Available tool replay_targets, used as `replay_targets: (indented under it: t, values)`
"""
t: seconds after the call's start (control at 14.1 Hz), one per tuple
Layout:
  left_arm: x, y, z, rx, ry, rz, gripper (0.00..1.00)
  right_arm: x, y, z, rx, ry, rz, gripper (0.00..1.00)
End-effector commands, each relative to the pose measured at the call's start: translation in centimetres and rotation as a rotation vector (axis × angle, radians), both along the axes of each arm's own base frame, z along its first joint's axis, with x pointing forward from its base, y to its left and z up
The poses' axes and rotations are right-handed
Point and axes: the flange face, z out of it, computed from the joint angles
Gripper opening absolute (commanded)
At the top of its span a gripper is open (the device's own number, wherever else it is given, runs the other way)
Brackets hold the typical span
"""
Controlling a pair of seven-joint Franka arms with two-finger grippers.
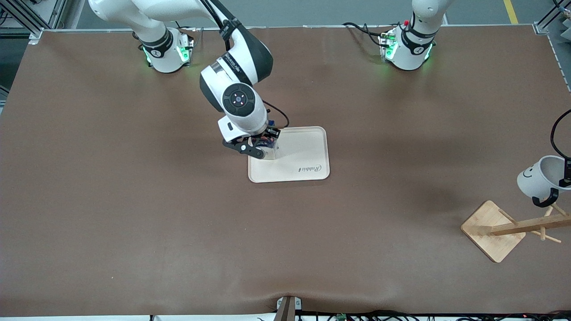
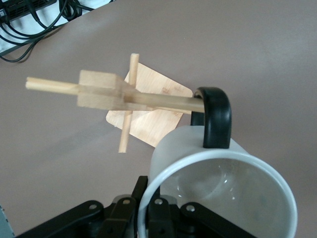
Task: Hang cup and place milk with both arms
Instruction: 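Hang the mug handle on the peg while the right gripper carries the milk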
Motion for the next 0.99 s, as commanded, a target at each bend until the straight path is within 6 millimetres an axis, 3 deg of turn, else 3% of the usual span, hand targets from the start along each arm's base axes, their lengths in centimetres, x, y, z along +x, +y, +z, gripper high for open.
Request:
replay_targets:
  t: [0.0, 0.14, 0.21, 0.28, 0.36, 0.5, 0.64, 0.71, 0.92]
  values:
    - [0.8, 1.3, 0.5, -0.022, -0.035, -0.014, 0.0, 3.8, -3.3, 5.1, 0.03, 0.003, -0.07, 0.0]
    - [1.1, 1.5, -0.2, -0.032, -0.031, -0.008, 0.0, 6.6, -7.0, 9.1, 0.071, 0.038, -0.132, 0.0]
    - [1.2, 1.3, -0.3, -0.035, -0.031, -0.006, 0.14, 7.7, -9.4, 10.0, 0.064, 0.053, -0.154, 0.0]
    - [1.2, 1.1, -0.4, -0.037, -0.029, -0.001, 0.68, 8.7, -12.5, 10.3, 0.049, 0.09, -0.178, 0.0]
    - [1.3, 1.0, -0.5, -0.042, -0.028, 0.01, 1.0, 9.5, -16.3, 10.8, 0.029, 0.126, -0.2, 0.0]
    - [1.3, 0.2, 0.2, -0.048, -0.033, 0.05, 1.0, 10.4, -23.2, 11.7, 0.002, 0.166, -0.201, 0.0]
    - [0.8, -0.5, 1.9, -0.043, -0.037, 0.131, 1.0, 11.3, -30.2, 11.3, 0.027, 0.17, -0.001, 0.0]
    - [0.7, -1.8, 2.7, -0.047, -0.034, 0.176, 1.0, 11.7, -33.3, 10.8, 0.028, 0.17, 0.069, 0.0]
    - [-0.6, -5.2, 5.7, -0.047, 0.008, 0.281, 1.0, 11.8, -38.7, 9.4, 0.029, 0.185, 0.151, 0.0]
